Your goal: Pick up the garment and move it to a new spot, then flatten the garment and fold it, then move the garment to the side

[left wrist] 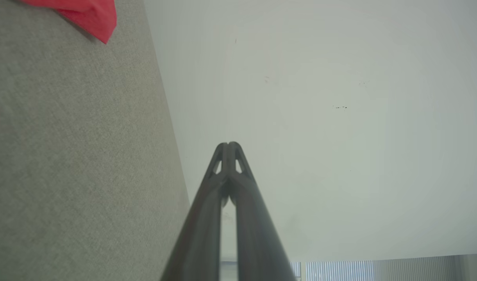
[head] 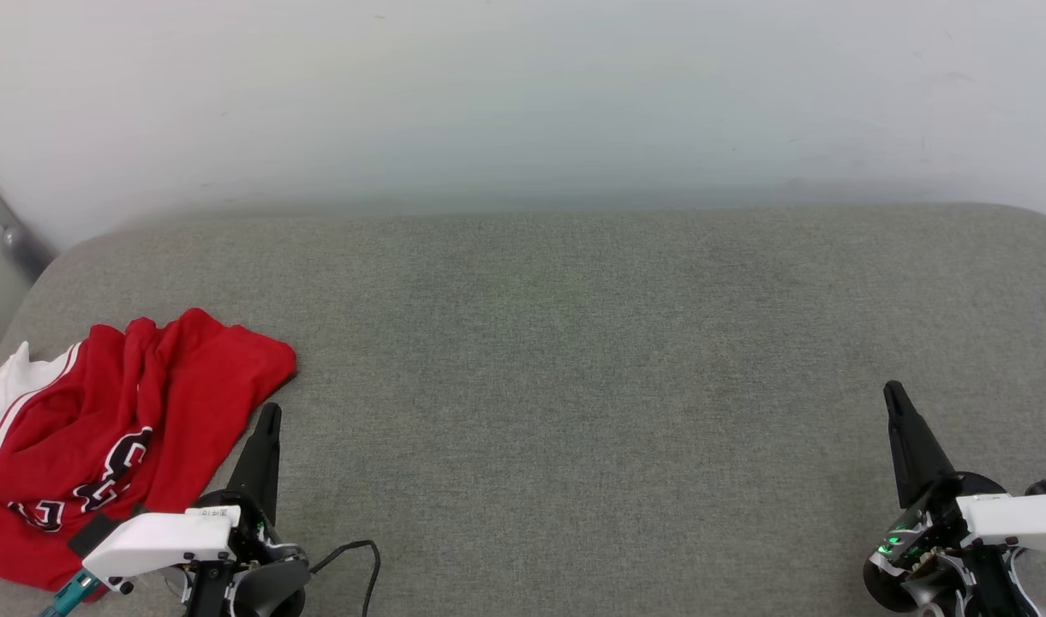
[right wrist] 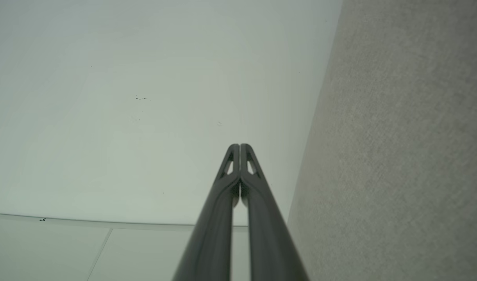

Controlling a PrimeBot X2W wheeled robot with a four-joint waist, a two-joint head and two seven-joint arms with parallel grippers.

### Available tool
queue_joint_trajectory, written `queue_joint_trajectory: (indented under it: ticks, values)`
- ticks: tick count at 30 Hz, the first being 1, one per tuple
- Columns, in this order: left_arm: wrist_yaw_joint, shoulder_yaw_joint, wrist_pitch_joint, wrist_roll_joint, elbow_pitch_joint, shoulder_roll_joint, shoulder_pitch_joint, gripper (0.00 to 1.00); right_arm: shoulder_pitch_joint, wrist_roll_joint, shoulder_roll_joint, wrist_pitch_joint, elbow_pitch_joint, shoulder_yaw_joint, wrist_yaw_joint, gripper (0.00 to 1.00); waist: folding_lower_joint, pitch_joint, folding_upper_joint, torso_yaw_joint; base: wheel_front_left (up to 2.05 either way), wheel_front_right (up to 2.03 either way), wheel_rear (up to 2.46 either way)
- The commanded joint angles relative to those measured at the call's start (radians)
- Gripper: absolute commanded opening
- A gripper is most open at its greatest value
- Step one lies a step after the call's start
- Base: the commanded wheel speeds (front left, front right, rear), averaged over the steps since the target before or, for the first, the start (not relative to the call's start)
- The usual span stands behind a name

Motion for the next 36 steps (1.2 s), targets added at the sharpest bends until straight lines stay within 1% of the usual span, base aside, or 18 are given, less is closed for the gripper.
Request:
queue_joint_trajectory:
  ticks: [1,25,26,27,28,36]
  values:
    - [-0.004,0.003,0.002,0.002,0.001,-0.002,-0.006,0.0,-0.013,0.004,0.003,0.002,0.001,0.0,0.0,0.0,0.0,0.0,0.0,0.0,0.0,0.0,0.0]
    - [-0.004,0.002,0.002,0.001,0.001,-0.002,-0.006,0.0,-0.013,0.004,0.003,0.001,0.001,0.001,0.0,0.0,0.0,0.0,0.0,0.0,0.0,0.0,0.0]
    - [0.0,0.0,0.0,0.0,0.0,0.0,0.0,1.0,0.0,0.0,0.0,0.0,0.0,0.0,0.0,1.0,0.0,0.0,0.0,0.0,0.0,0.0,0.0]
    - [0.0,-0.002,-0.001,0.0,0.004,0.0,0.001,0.0,0.002,0.0,0.0,-0.001,0.003,0.001,0.0,0.0,0.0,0.0,0.0,0.0,0.0,0.0,0.0]
    - [0.001,-0.004,-0.001,0.0,0.012,-0.001,0.007,1.0,0.008,0.0,0.0,-0.001,0.012,0.001,0.0,1.0,0.0,0.0,0.0,0.0,0.0,0.0,0.0]
    - [0.001,-0.054,-0.039,0.005,0.007,-0.001,-0.002,1.0,0.018,-0.017,0.001,-0.039,-0.009,0.024,0.0,1.0,0.0,0.0,0.0,-0.001,0.0,0.0,0.0]
